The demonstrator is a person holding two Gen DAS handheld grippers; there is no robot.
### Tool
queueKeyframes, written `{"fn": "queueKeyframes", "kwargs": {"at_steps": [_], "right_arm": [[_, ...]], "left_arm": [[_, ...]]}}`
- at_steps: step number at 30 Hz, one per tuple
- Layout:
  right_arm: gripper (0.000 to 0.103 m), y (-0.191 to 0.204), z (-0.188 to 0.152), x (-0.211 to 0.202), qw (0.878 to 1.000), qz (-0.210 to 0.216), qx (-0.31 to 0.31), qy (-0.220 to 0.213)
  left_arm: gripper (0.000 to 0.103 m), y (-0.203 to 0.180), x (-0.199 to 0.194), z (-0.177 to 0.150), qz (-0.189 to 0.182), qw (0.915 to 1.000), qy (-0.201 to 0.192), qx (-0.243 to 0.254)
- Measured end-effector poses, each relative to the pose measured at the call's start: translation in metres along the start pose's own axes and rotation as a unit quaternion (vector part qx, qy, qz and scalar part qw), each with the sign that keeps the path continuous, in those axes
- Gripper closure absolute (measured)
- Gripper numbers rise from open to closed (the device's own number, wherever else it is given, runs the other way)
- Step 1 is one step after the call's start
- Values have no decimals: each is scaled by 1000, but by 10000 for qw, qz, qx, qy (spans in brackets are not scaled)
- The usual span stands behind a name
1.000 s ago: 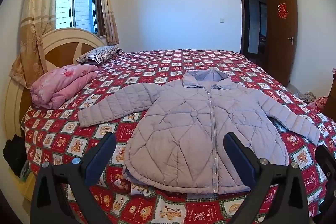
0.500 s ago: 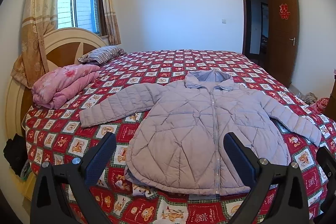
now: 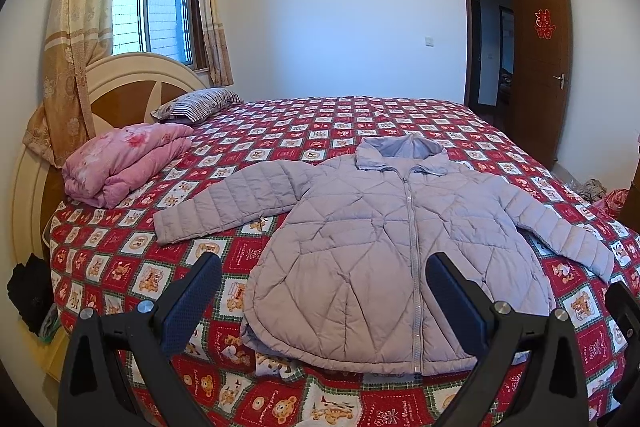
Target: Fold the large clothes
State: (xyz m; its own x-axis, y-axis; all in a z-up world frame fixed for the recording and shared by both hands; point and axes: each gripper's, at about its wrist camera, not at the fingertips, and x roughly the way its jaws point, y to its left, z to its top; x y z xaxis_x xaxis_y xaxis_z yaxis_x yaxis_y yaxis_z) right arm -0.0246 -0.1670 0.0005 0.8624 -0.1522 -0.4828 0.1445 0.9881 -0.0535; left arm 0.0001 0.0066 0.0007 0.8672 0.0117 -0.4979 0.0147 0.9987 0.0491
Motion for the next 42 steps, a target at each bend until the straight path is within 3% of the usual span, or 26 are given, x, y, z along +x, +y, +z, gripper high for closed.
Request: {"fn": "queueKeyframes", "kwargs": {"at_steps": [42], "right_arm": [[0, 4, -2, 1, 10000, 25, -28, 47]], "left_arm": [[1, -5, 7, -5, -56, 9999, 147, -16]]}}
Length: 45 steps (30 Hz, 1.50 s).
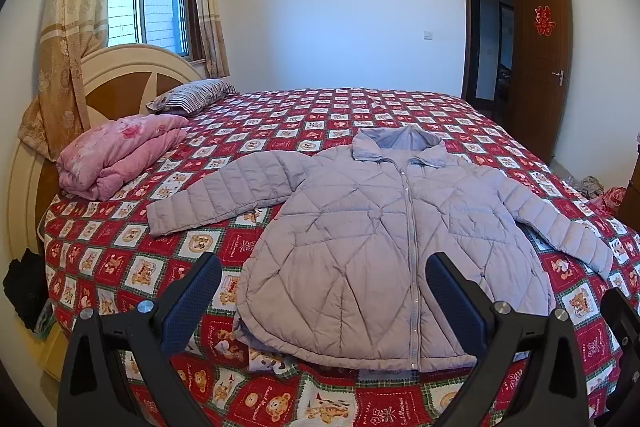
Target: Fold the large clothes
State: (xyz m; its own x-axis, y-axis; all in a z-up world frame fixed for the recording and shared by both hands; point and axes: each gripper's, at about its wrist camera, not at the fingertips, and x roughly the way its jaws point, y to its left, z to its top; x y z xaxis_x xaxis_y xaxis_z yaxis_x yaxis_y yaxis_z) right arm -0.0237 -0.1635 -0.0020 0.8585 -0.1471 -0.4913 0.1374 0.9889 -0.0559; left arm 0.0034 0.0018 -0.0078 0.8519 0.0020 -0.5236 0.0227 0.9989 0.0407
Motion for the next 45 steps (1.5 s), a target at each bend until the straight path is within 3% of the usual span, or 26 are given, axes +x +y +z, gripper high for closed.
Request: {"fn": "queueKeyframes", "kwargs": {"at_steps": [11, 16, 22, 27, 31, 33, 37, 41, 45], "right_arm": [[0, 2, -2, 3, 10000, 55, 6, 65], [0, -18, -2, 28, 9996, -3, 181, 209], [0, -83, -10, 78, 9943, -644, 656, 536], [0, -171, -27, 118, 9751, -1426, 1440, 900], [8, -238, -44, 148, 9548, -1909, 1958, 1163], [16, -263, -52, 163, 9441, -2071, 2161, 1384], [19, -305, -62, 185, 9267, -2314, 2522, 1553], [22, -323, -63, 200, 9227, -2404, 2541, 1621], [47, -334, -64, 220, 9247, -2250, 2527, 1743]], "left_arm": [[1, 1, 10, 0, -69, 9999, 100, 38], [1, -2, 34, -3, -94, 9996, 175, 215], [1, -5, 83, -1, -17, 9987, 355, 368], [1, -12, 127, 3, -116, 9981, 484, 374], [1, -24, 172, 11, -116, 9968, 605, 502], [1, -26, 193, 14, -47, 9964, 672, 507], [1, -28, 239, 18, 133, 9944, 939, 474], [1, -30, 274, 22, 305, 9917, 1133, 524], [1, -29, 294, 28, 410, 9901, 1187, 620]]}}
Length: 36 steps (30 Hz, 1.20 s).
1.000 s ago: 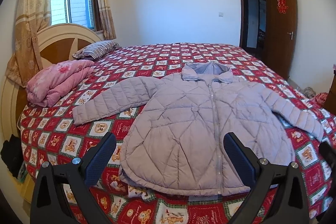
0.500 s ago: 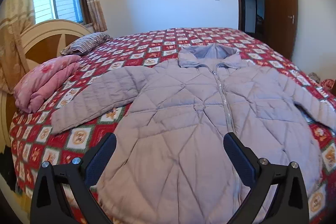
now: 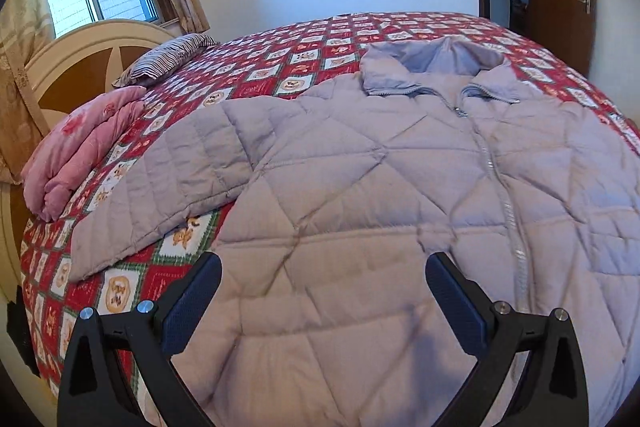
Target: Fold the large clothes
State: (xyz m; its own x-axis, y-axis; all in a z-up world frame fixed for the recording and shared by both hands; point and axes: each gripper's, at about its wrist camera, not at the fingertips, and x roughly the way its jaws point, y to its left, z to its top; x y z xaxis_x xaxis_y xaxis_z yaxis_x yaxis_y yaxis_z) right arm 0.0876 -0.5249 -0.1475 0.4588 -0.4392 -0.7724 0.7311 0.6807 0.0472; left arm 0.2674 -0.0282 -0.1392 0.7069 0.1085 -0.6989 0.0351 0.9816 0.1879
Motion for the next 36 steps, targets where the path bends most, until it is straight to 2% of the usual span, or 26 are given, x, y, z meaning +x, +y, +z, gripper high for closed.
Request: {"fn": "queueKeyframes", "kwargs": {"at_steps": [1, 3, 5, 6, 12, 16, 20, 23, 28, 32, 36], "right_arm": [[52, 1, 0, 3, 10000, 44, -30, 15], [77, 3, 0, 4, 9998, 138, -138, -23], [89, 9, 4, 4, 9996, 99, -256, -62], [91, 11, 7, 3, 9995, 82, -286, -90], [93, 49, 39, -29, 9957, 84, -697, -605], [93, 105, 54, -56, 9877, 314, -1179, -978], [94, 173, 53, -76, 9756, 667, -1688, -1232], [94, 237, 41, -87, 9615, 993, -2164, -1370], [94, 319, 6, -94, 9373, 1397, -2816, -1506], [94, 371, -24, -81, 9228, 1625, -3200, -1401], [94, 406, -53, -64, 9142, 1697, -3440, -1307]], "left_arm": [[1, 0, 2, 2, 15, 10000, 8, 8], [1, 5, 8, 8, 45, 10000, 29, 38], [1, 10, 12, 15, 135, 9999, 10, 73], [1, 13, 13, 19, 187, 9998, -26, 77], [1, 36, 23, 43, 290, 9995, -58, 102], [1, 54, 32, 51, 307, 9995, 3, -92], [1, 68, 39, 50, 317, 9992, 37, -254], [1, 77, 45, 46, 358, 9989, 55, -289], [1, 100, 56, 41, 426, 9980, 108, -448], [1, 120, 62, 38, 438, 9971, 160, -602], [1, 132, 63, 35, 469, 9961, 172, -722]]}}
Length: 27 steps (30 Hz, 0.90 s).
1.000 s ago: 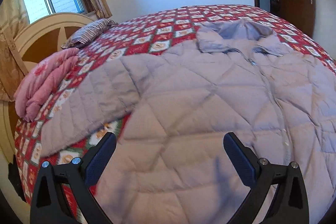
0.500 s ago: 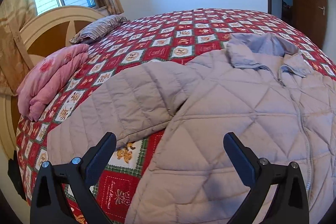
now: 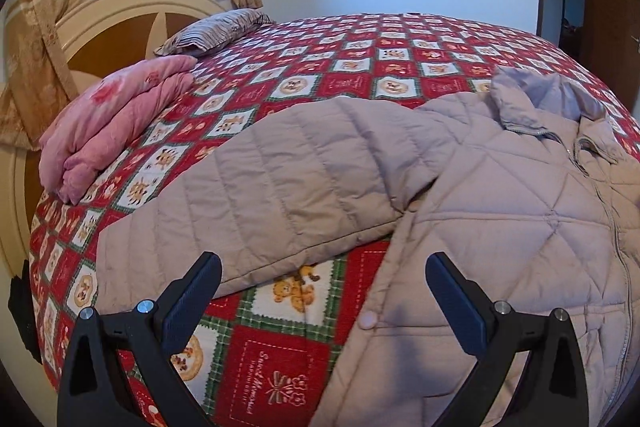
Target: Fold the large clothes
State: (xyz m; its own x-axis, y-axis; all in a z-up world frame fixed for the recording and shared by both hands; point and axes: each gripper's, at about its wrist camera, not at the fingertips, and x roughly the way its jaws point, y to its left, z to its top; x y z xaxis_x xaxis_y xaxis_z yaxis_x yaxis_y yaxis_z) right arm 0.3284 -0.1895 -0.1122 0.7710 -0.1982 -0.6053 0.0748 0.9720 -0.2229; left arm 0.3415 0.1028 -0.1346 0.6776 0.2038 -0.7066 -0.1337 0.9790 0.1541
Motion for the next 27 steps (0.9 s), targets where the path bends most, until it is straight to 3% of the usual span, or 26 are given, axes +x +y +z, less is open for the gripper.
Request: {"fn": "queueKeyframes", "kwargs": {"at_steps": [4, 6, 8, 12, 15, 19, 24, 26, 27], "right_arm": [[87, 27, -7, 22, 9995, 222, -97, 213], [73, 32, -12, 20, 9977, 585, -66, 337], [44, 28, -16, 4, 9958, 848, 24, 340], [34, 6, -32, -43, 9930, 1167, 26, 186], [23, -21, -47, -58, 9945, 1031, 148, 105], [23, -61, -74, -65, 9975, 547, 429, 91], [23, -92, -100, -58, 9962, 315, 772, 238], [23, -99, -108, -57, 9958, 260, 848, 208], [23, -102, -111, -56, 9955, 254, 898, 192]], "left_arm": [[1, 6, -2, 0, 37, 9999, 104, -116], [1, 7, -9, 2, 46, 9997, 128, -188], [1, 3, -20, 5, -66, 9997, 69, -246], [1, -31, -45, 20, -524, 9985, -65, -131], [1, -80, -58, 28, -945, 9953, -105, 200], [1, -152, -54, 29, -1664, 9843, 188, 554], [1, -231, -30, 24, -2055, 9730, 655, 826], [10, -248, -20, 21, -2186, 9687, 837, 832], [28, -256, -15, 20, -2276, 9656, 947, 831]]}}
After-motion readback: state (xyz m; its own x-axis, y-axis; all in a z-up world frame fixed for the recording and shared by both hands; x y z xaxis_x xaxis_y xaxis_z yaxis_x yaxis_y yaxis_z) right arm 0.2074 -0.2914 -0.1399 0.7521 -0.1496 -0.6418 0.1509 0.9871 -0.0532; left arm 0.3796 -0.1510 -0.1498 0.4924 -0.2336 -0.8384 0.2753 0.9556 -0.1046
